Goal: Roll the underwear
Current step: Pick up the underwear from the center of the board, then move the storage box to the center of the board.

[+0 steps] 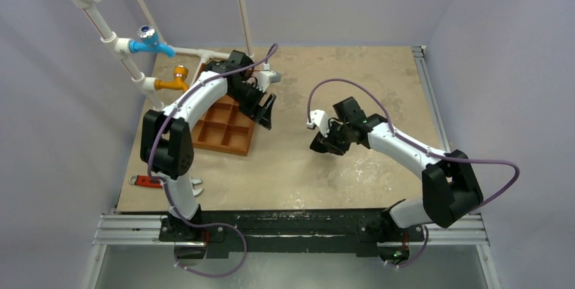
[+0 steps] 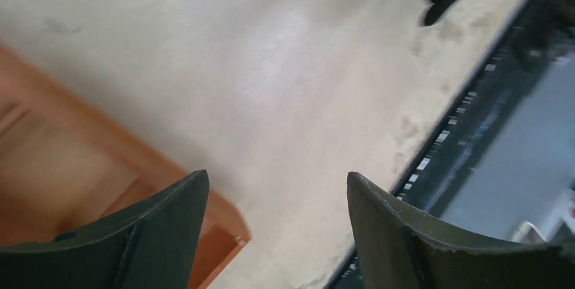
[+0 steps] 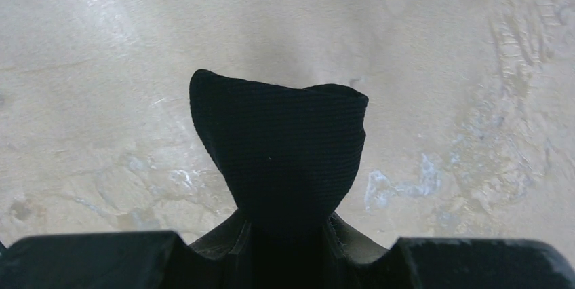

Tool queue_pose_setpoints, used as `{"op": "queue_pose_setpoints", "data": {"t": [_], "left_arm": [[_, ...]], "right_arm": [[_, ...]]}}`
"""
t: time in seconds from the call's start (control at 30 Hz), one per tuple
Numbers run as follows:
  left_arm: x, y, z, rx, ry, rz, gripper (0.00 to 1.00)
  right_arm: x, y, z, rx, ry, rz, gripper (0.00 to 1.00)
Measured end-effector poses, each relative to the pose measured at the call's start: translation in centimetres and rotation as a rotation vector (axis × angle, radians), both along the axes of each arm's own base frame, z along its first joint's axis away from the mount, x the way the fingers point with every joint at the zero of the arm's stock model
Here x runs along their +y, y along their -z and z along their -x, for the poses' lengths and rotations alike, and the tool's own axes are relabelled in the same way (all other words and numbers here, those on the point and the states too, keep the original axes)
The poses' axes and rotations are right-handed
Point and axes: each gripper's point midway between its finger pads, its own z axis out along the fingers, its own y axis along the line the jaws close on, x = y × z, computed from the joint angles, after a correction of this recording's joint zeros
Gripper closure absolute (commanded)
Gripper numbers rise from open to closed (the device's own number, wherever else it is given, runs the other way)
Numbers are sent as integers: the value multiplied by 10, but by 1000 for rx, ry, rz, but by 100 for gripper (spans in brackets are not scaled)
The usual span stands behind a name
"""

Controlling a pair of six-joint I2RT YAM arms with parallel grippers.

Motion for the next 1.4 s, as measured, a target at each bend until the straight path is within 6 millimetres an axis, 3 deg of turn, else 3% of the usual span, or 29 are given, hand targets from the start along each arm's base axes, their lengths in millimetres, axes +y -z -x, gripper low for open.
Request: {"op": "queue_pose_setpoints", "data": {"t": [0.13,0.33,0.47,0.67,0.97,1.3,1.4], "left_arm": [[34,14,-22,-144,-92,-193,27],[65,40,-48,-234,-178,-396,30],[74,62,-60,-236,-195,-472,40],[71,91,-54,-155,-176,-482,54],[31,97,-27,-87,-85,-364,62],[-53,100,50,-39,139,-296,65],[-73,99,74,-22,197,-276,58]], "right_arm": [[-3,-6,-12,-11,46,-43,100],[2,-8,-12,-5,47,-72,100],[0,-9,-15,-8,60,-81,100],[-7,-10,-19,-9,87,-91,100],[-36,-31,-37,-69,195,-124,100],[-59,-35,-46,-86,270,-127,100],[-67,-35,-49,-88,296,-126,100]]}}
